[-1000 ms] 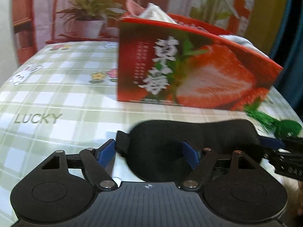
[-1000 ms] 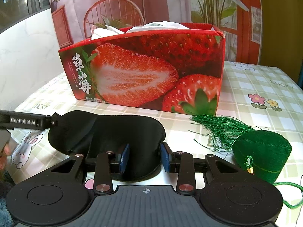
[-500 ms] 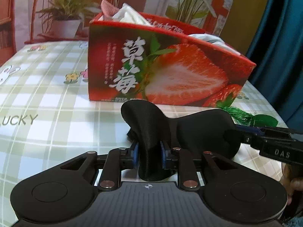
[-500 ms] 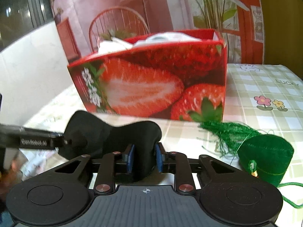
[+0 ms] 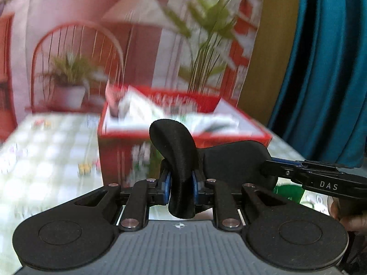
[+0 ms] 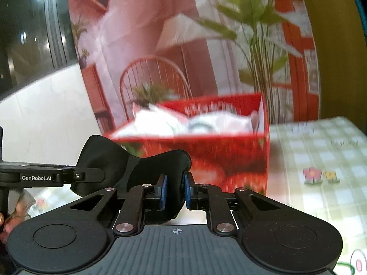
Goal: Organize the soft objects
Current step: 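Carry the eye mask with the left tool and release it into the box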
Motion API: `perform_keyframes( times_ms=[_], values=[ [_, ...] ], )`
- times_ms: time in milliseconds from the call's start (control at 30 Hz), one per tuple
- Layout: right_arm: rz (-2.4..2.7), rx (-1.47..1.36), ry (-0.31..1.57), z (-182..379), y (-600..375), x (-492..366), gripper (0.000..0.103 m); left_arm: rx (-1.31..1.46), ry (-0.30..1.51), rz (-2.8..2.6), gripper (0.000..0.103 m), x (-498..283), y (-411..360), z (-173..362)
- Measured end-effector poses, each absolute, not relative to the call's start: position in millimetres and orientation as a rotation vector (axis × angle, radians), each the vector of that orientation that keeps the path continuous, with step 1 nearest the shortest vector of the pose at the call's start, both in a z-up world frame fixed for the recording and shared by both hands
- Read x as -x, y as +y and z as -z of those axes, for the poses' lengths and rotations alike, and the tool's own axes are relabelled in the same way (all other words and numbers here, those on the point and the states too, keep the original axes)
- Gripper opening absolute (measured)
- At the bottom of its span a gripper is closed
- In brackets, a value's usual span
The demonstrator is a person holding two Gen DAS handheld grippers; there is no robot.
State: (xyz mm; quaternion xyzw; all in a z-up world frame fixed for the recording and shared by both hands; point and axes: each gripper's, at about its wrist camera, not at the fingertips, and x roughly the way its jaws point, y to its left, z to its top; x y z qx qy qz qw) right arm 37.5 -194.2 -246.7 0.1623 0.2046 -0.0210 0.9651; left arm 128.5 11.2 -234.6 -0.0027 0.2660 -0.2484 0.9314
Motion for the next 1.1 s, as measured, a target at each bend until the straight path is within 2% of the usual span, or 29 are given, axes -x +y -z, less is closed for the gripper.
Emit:
perform_keyframes(
  times_ms=[267, 633, 767, 1000, 1100],
  values=[
    [0.041, -0.302, 0.317, 198.8, -213.6, -62.1, 0.014, -0.045, 0.454, 0.512, 0.02, -157.1, -7.7, 185.3],
    [0.136, -0.236, 0.301, 170.6, -253.0, -148.7, 0.015, -0.118, 0.397, 0.447, 0.02, -238.2, -48.6, 157.5],
    [0.17, -0.183, 0.297, 169.7, -257.6, -179.7, 0.015, -0.143, 0.381, 0.403, 0.02, -265.4, -54.5, 157.2],
    [0.198, -0.127, 0.392, 191.4, -261.7, -222.6, 0.015, -0.176, 0.467, 0.351, 0.021, -300.6, -57.4, 185.6],
    [0.195, -0.105, 0.443, 203.1, -258.8, -232.2, 0.015, -0.183, 0.504, 0.342, 0.025, -307.3, -56.5, 196.5]
  ],
)
